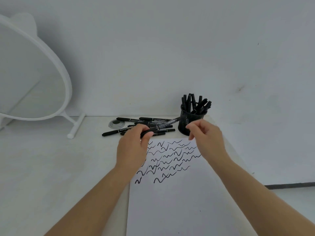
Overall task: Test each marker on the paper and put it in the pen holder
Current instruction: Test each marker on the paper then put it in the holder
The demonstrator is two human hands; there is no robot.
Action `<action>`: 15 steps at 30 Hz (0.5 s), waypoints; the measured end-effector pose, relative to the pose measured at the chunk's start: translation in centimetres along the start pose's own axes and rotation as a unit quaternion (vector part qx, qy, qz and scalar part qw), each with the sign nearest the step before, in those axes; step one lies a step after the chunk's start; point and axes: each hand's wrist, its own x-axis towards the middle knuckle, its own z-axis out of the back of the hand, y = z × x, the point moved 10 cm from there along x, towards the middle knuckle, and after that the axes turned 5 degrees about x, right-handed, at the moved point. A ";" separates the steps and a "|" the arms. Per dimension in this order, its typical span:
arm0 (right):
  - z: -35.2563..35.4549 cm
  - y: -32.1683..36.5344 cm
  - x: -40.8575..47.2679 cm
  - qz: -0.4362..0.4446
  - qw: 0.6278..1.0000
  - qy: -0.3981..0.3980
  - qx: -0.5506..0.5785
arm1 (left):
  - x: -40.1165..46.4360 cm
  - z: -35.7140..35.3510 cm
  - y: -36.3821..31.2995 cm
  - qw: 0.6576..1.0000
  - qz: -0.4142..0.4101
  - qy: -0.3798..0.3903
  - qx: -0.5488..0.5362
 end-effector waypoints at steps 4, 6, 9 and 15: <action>-4.8 -1.4 -3.4 -0.091 0.983 0.126 0.102 | -3.2 -0.4 -1.8 0.994 0.020 0.077 -0.075; -5.3 -1.2 -4.5 -0.085 0.983 0.114 0.119 | -4.5 -1.1 -2.6 0.989 0.017 0.131 -0.062; -4.9 -1.8 -5.6 -0.091 0.988 0.084 0.092 | -5.6 -1.5 -3.5 0.982 -0.003 0.190 0.014; -1.5 -3.1 -5.2 -0.155 0.975 -0.016 0.158 | -7.1 -1.8 -2.8 0.957 0.024 0.287 -0.020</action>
